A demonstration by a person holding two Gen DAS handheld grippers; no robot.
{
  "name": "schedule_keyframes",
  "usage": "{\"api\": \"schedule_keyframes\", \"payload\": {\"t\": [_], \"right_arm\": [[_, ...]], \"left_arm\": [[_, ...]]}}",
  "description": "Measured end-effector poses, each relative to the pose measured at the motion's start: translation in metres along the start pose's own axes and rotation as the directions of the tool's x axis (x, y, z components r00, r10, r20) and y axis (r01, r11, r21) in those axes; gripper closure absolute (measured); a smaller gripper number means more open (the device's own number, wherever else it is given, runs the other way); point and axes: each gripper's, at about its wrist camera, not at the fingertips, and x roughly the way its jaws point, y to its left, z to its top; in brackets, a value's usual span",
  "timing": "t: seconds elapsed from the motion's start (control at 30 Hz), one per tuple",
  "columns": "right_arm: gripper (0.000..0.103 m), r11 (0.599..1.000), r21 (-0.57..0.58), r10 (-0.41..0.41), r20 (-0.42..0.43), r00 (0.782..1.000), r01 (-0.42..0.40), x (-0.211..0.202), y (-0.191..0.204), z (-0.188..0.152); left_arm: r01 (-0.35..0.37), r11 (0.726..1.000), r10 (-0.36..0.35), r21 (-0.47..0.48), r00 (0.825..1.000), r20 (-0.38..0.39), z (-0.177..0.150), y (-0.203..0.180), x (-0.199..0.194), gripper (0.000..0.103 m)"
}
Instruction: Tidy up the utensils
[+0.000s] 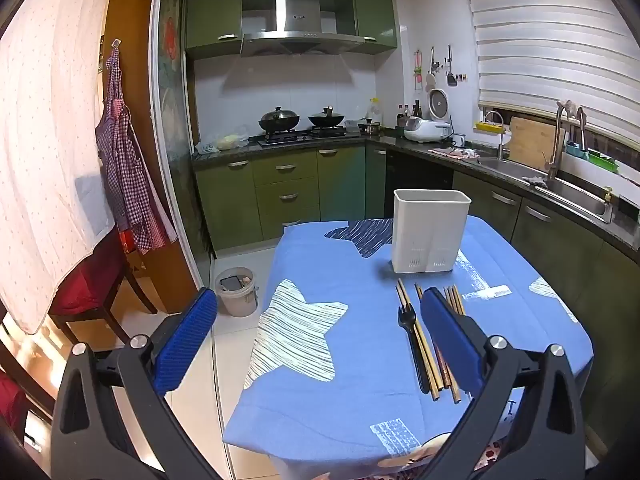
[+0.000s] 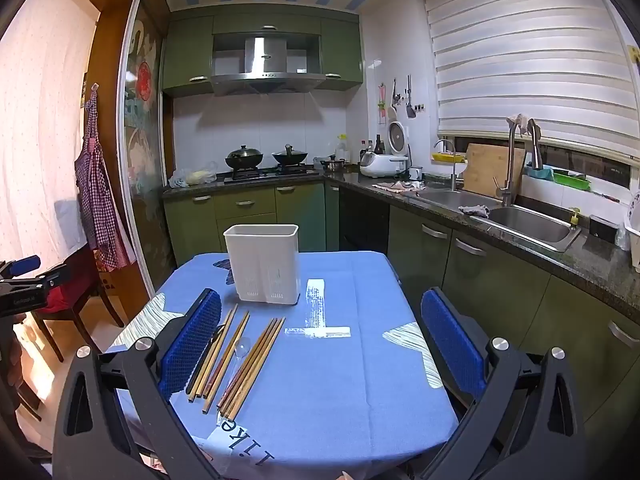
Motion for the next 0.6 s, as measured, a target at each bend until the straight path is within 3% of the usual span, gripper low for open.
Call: {"api": "schedule_keyframes", "payload": {"t": [0.6], "right_arm": [[0.004,1.0,0.001,-0.002,0.0,1.0,0.002,0.0004,0.0001,-0.0003]], "left_arm": [[-0.001,1.0,0.001,0.005,1.0,0.007,-0.0015,-0.0001,-0.0011,0.006]]}}
